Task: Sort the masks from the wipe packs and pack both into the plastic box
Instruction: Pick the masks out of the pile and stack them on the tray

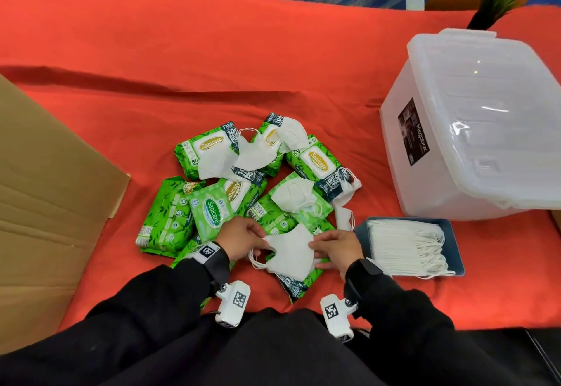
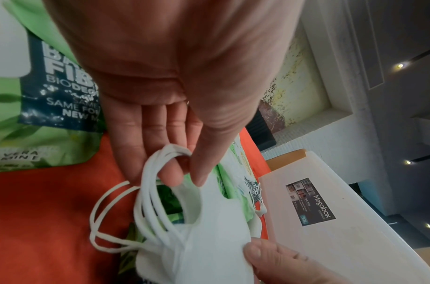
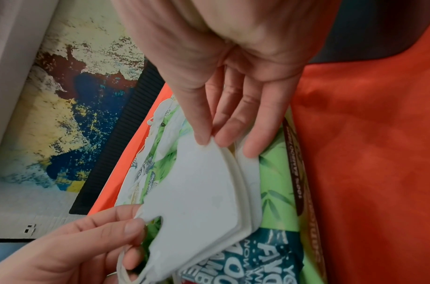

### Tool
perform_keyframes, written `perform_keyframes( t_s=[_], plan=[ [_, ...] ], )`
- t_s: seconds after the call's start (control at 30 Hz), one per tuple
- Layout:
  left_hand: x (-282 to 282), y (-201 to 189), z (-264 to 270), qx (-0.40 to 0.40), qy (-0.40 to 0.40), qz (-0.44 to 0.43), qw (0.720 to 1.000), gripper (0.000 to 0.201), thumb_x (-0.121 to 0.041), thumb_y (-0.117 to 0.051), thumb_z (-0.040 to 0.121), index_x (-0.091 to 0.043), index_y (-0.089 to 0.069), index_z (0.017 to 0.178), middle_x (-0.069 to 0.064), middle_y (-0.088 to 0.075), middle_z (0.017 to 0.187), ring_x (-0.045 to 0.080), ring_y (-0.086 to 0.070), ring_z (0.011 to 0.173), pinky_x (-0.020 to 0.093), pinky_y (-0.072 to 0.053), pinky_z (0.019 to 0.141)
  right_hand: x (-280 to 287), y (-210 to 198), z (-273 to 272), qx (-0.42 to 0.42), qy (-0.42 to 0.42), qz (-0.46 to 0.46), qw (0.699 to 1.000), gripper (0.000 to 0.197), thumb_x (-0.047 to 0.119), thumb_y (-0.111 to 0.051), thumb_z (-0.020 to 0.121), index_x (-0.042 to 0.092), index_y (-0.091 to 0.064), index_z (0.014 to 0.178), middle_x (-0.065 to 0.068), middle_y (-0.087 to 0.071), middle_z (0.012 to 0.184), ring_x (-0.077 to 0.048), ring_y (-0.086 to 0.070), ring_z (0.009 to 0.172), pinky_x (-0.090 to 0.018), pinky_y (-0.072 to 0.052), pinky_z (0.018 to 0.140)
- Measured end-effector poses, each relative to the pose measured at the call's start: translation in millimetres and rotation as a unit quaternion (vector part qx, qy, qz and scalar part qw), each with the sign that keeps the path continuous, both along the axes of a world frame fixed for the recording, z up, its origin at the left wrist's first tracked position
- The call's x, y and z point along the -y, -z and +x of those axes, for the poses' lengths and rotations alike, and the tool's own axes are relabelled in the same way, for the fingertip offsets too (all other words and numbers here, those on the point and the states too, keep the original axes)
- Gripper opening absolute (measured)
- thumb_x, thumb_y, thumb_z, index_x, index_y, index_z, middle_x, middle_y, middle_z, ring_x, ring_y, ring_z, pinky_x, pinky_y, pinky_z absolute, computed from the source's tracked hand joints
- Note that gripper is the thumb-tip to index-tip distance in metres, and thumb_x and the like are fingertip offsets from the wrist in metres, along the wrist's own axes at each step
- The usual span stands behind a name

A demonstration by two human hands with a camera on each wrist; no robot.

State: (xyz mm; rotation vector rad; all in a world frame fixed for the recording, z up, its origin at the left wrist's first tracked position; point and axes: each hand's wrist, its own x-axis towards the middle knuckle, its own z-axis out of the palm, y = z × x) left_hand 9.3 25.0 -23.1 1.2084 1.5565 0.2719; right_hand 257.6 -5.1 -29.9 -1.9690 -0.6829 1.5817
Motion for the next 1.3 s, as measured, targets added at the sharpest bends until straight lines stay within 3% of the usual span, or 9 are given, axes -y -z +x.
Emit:
perform_keyframes(
  t_s=[0.23,0.47,0.67,0.73,0.83,0.93,1.03,1.1,1.3],
  plan=[
    [3,1,0,-0.004,0.009,-0.012,1.0,0.019,-0.002,-0.084,0.073,-0.005,-0.072,0.088,0.006,-0.071,0.058,0.012,-0.066,0.049,0.022,-0.049,0.049,-3,3,-1,0.031,-0.018,-0.006,0.999,0.019,-0.001,-0.084,0.076,0.007,-0.069,0.085,-0.01,-0.075,0.073,-0.018,-0.07,0.058,-0.03,-0.055,0.047],
    [2,-1,-3,0.004,0.014,-0.009,1.0,0.018,-0.003,-0.083,0.073,-0.009,-0.071,0.086,0.016,-0.073,0.064,0.02,-0.065,0.055,0.023,-0.048,0.05,-3,5,-2,0.038,-0.032,-0.007,0.999,0.021,0.002,-0.086,0.075,0.008,-0.07,0.088,-0.008,-0.075,0.074,-0.017,-0.068,0.057,-0.03,-0.055,0.049],
    [6,3,-4,-0.002,0.026,-0.012,1.0,0.022,-0.008,-0.086,0.072,-0.011,-0.071,0.087,0.01,-0.073,0.065,0.024,-0.068,0.061,0.033,-0.057,0.054,-4,5,-2,0.052,-0.039,-0.008,0.998,0.02,0.003,-0.086,0.074,0.007,-0.071,0.087,-0.01,-0.076,0.075,-0.017,-0.067,0.057,-0.032,-0.057,0.053],
    [5,3,-5,-0.066,0.059,0.022,0.996,0.023,-0.024,-0.089,0.07,-0.021,-0.072,0.085,-0.002,-0.074,0.07,0.016,-0.07,0.067,0.031,-0.058,0.065,-4,4,-3,0.06,-0.043,-0.007,0.997,0.021,0.004,-0.087,0.074,0.006,-0.072,0.088,-0.01,-0.075,0.072,-0.017,-0.066,0.056,-0.035,-0.059,0.056],
    [2,-2,-3,-0.15,0.096,0.112,0.978,0.022,-0.043,-0.083,0.072,-0.029,-0.071,0.085,-0.013,-0.07,0.076,0.006,-0.066,0.074,0.03,-0.056,0.07,-5,3,-6,0.084,-0.046,-0.003,0.995,0.022,0.009,-0.088,0.073,0.006,-0.072,0.087,-0.009,-0.073,0.067,-0.017,-0.066,0.054,-0.041,-0.061,0.058],
    [0,-6,9,-0.144,0.148,0.159,0.965,0.021,-0.041,-0.079,0.079,-0.03,-0.073,0.096,-0.014,-0.069,0.085,0.007,-0.065,0.081,0.033,-0.056,0.076,-6,0,-8,0.118,-0.068,0.004,0.991,0.021,0.016,-0.09,0.072,0.008,-0.074,0.082,-0.009,-0.074,0.064,-0.02,-0.07,0.054,-0.041,-0.06,0.053],
    [-2,-6,26,-0.167,0.224,0.162,0.947,0.031,-0.043,-0.075,0.085,-0.028,-0.073,0.112,-0.01,-0.07,0.103,0.013,-0.065,0.095,0.029,-0.054,0.08,-8,-3,-9,0.137,-0.097,0.012,0.986,0.019,0.017,-0.09,0.072,0.008,-0.074,0.079,-0.013,-0.074,0.068,-0.024,-0.071,0.055,-0.035,-0.056,0.046],
    [-3,-4,33,-0.18,0.237,0.161,0.941,0.029,-0.042,-0.073,0.087,-0.028,-0.073,0.113,-0.007,-0.067,0.108,0.016,-0.064,0.099,0.027,-0.049,0.079,-11,-4,-11,0.149,-0.112,0.011,0.982,0.016,0.014,-0.088,0.073,0.007,-0.074,0.078,-0.013,-0.073,0.066,-0.022,-0.068,0.052,-0.031,-0.053,0.044],
    [-9,2,39,-0.167,0.208,0.137,0.954,0.012,-0.026,-0.071,0.083,-0.03,-0.076,0.093,-0.015,-0.064,0.085,0.011,-0.065,0.086,0.02,-0.04,0.068,-12,-3,-7,0.135,-0.121,-0.014,0.983,0.015,0.01,-0.086,0.073,0.006,-0.074,0.08,-0.007,-0.069,0.06,-0.02,-0.065,0.051,-0.03,-0.052,0.047]
  ],
)
